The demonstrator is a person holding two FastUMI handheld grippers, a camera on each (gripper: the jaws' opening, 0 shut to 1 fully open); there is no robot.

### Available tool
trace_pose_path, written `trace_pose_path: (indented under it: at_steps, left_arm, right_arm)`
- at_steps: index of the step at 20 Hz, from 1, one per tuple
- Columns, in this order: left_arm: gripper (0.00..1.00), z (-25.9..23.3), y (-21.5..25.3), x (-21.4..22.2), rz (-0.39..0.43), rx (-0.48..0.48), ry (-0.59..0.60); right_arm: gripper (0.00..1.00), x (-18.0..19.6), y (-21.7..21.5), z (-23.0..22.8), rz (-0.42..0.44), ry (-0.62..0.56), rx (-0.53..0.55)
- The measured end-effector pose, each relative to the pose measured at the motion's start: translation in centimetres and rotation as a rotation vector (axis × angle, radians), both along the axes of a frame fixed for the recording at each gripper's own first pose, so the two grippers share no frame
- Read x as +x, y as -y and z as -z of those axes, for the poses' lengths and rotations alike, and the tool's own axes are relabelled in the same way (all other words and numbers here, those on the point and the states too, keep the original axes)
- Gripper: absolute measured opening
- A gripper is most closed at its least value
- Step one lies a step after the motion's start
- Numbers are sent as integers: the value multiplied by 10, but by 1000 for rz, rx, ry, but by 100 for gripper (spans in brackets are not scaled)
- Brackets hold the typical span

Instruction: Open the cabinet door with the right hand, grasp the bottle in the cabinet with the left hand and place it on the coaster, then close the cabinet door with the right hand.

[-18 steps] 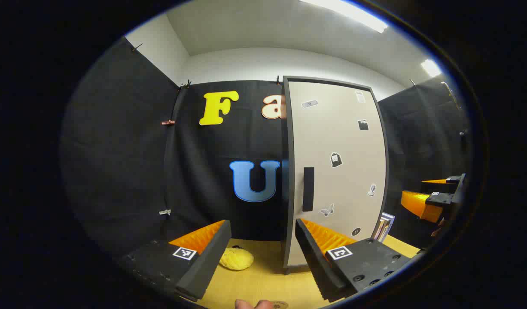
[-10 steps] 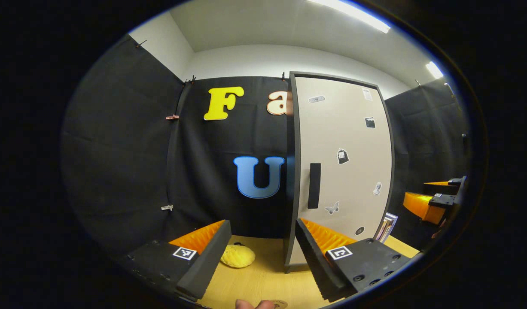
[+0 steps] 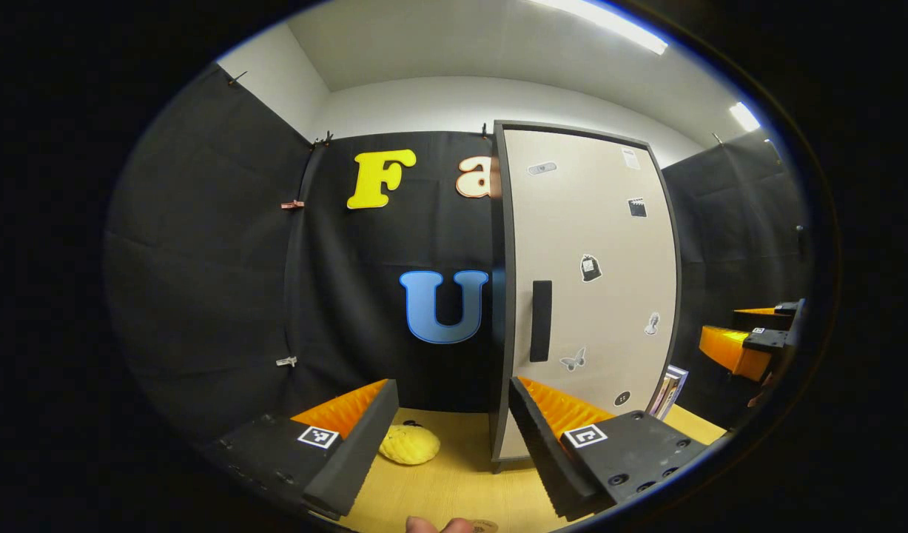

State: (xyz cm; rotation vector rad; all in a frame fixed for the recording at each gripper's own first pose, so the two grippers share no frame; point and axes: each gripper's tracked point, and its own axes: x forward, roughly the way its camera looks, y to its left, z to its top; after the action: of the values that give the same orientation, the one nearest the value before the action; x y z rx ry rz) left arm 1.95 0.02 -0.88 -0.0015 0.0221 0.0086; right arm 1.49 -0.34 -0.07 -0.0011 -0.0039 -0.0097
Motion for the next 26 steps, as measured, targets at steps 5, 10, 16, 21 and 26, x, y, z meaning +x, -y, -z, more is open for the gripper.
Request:
trace_pose_path:
  at_steps: [5, 10, 16, 21, 26]
  left_arm:
    - [95, 4, -5, 5, 1, 7, -4]
    - [95, 7, -20, 12, -15, 20, -6]
    - [94, 14, -39, 25, -34, 16, -11]
    - [95, 24, -51, 36, -35, 8, -16]
    - [95, 32, -58, 42, -42, 23, -24]
  right_arm:
    - [97, 13, -14, -4, -20, 6, -6]
    - [97, 43, -51, -16, -79, 30, 7]
    - [97, 83, -103, -20, -146, 43, 57]
    - [97, 123, -137, -10, -165, 27, 44]
    - [97, 157, -162, -1, -154, 12, 39]
